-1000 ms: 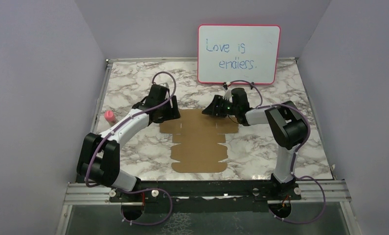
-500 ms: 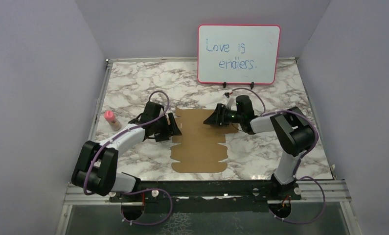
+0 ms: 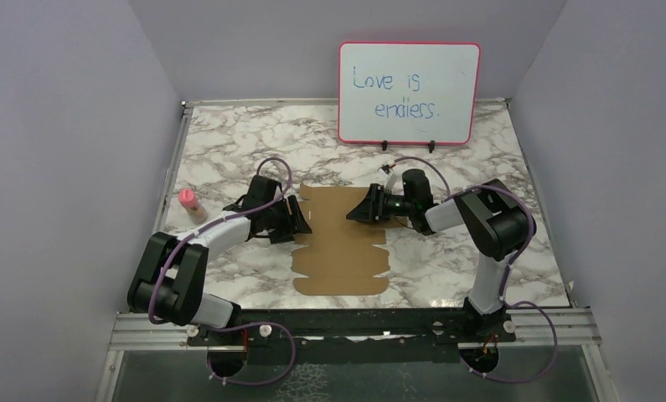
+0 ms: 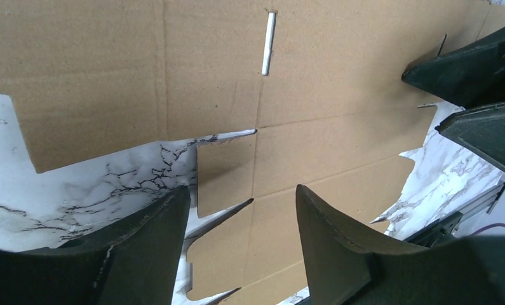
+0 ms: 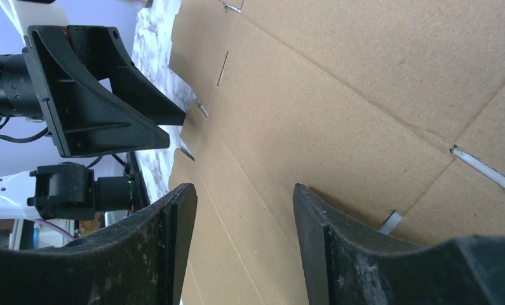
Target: Fold the paper box
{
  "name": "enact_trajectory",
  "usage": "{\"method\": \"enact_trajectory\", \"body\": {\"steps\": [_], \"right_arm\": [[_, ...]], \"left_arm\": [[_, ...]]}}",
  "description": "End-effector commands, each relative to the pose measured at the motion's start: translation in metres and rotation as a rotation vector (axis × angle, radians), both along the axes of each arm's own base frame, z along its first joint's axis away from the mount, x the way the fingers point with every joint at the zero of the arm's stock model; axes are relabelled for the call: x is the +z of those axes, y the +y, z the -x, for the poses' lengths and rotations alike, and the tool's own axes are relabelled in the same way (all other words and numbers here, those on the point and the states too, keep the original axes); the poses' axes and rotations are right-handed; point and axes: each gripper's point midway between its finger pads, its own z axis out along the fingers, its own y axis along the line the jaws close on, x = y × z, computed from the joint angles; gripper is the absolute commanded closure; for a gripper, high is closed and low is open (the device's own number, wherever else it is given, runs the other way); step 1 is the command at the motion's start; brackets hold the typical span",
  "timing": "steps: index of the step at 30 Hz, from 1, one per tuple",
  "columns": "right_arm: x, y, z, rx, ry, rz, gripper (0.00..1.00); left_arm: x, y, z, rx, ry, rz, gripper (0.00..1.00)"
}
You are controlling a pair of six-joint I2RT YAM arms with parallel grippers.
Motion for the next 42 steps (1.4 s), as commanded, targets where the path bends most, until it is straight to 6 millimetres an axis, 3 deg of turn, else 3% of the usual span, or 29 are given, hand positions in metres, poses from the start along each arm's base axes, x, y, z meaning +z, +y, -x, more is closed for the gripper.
{"method": "enact_trajectory", "body": {"steps": [1,16,22,29,42], "right_arm": [[-0.017,0.000,0.012,0.023,0.031,0.013,0.37],[-0.024,0.001,0.010,0.010,0.025,0.048,0.37],[-0.024,0.002,0.009,0.008,0.024,0.054,0.37],[-0.026,0.002,0.008,0.002,0.027,0.061,0.37],[-0.024,0.000,0.004,-0.012,-0.002,0.091,0.37]], "left_arm": [[-0.014,0.004,0.007,-0.011,0.025,-0.017,0.38],[0.023,-0.008,-0.005,-0.037,-0.066,0.002,0.70],[0.027,-0.017,-0.004,-0.056,-0.074,-0.008,0.77],[0.026,-0.015,-0.006,-0.057,-0.076,-0.094,0.89],[0.023,-0.025,-0.006,-0.116,-0.091,-0.262,0.90]]}}
